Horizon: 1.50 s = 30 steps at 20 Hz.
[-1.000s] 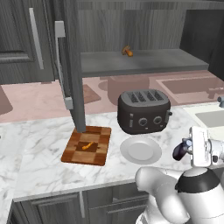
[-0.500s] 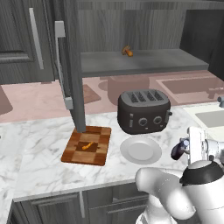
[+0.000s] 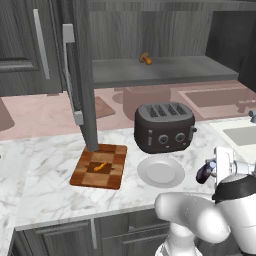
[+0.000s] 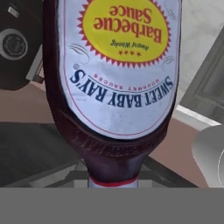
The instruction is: Pick the shrimp from the plate and place it on the cutting board. Then pick the condiment bottle from the cabinet and place it next to the cutting board.
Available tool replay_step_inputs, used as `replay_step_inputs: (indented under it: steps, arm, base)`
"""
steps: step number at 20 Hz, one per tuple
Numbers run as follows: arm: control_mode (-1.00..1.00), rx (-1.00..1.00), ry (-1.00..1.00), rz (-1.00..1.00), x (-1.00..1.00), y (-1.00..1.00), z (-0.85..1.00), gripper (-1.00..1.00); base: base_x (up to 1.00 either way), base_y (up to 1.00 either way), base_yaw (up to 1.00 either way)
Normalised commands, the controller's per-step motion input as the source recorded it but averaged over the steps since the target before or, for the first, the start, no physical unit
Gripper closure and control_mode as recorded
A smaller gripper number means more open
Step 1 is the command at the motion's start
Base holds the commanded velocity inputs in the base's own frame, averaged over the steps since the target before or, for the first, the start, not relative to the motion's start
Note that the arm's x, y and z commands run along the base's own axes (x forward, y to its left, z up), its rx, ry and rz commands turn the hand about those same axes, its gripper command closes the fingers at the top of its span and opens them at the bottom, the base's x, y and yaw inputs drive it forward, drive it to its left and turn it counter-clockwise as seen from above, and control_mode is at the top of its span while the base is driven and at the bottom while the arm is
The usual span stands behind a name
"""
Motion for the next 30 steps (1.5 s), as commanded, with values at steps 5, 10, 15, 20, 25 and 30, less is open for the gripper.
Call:
replay_step_inputs:
  steps: [5,10,15,20,25,30]
  arm:
    - [-1.0,0.0,0.0,0.0,0.14,-0.11,-0.19,1.0]
    - [-1.0,0.0,0.0,0.0,0.21,-0.09,-0.23,1.0]
    - [-1.0,0.0,-0.01,0.0,0.27,-0.08,-0.26,1.0]
    - [-1.0,0.0,0.0,0.0,0.27,-0.08,-0.24,1.0]
    - [-1.0,0.0,0.0,0.0,0.26,-0.09,-0.23,1.0]
    - [-1.0,0.0,0.0,0.0,0.23,-0.12,-0.23,1.0]
  base:
    - [0.0,0.0,0.0]
    - [0.0,0.0,0.0]
    - [0.0,0.0,0.0]
    - [0.0,0.0,0.0]
    - [0.0,0.0,0.0]
    - [0.0,0.0,0.0]
